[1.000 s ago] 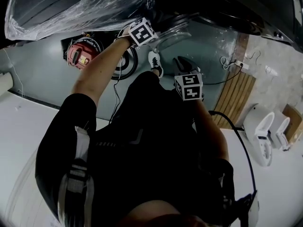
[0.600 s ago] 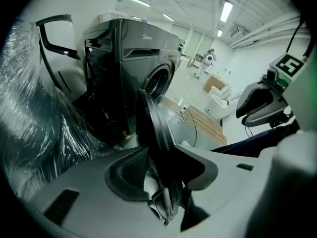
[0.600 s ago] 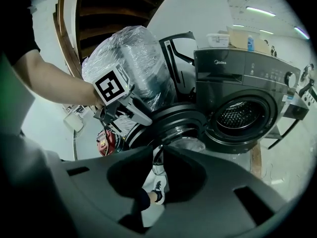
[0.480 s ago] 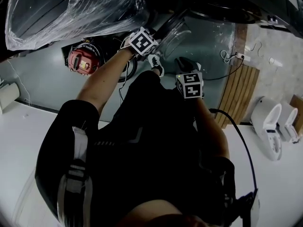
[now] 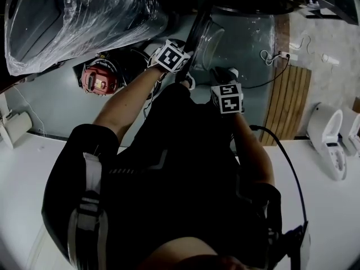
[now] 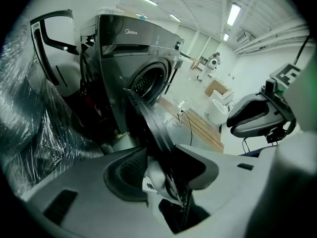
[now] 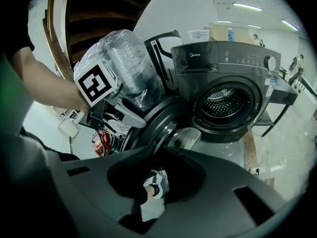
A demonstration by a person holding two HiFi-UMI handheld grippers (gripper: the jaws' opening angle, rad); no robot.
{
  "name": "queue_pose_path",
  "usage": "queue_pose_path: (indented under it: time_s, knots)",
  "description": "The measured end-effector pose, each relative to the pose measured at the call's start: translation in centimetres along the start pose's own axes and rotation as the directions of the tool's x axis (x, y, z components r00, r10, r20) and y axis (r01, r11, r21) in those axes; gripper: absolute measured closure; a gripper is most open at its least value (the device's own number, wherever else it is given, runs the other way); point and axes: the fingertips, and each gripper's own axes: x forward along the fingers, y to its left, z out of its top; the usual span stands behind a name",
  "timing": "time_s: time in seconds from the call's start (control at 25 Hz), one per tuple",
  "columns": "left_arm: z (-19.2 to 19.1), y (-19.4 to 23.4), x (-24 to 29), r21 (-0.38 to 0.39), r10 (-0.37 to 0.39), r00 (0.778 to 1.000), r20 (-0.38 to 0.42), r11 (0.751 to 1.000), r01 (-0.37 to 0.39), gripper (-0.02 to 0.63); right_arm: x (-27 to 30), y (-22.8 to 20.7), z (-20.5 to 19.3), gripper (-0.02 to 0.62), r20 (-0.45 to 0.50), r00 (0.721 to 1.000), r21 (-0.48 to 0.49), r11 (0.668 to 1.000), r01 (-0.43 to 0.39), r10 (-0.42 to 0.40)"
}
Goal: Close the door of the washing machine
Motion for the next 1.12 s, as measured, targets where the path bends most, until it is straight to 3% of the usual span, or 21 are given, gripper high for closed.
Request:
queue_pose_path:
  time_s: [0.24, 0.56, 1.12]
  knots:
    - [1.2, -2.3, 1.2, -0.058, 0.026, 1.0, -0.006, 0.998, -0.027, 0.433, -0.8, -1.6, -1.9, 0.523, -0.007, 1.0, 0.03, 0.999, 0.013, -0.013]
    - [3.2, -5.2, 2.9, -0.127, 0.003, 1.0, -0.001, 0.992, -0.003, 0.43, -2.1, -3.8, -4.4, 0.517, -0.016, 1.0, 0.072, 0.997, 0.026, -0.025]
    - [7.6, -9.3, 5.5, -0.245, 0.026, 1.0, -0.007, 0.969, -0.026, 0.419, -3.6, -7.7, -7.0, 0.437, -0.013, 1.0, 0.087, 0.996, -0.012, 0.013]
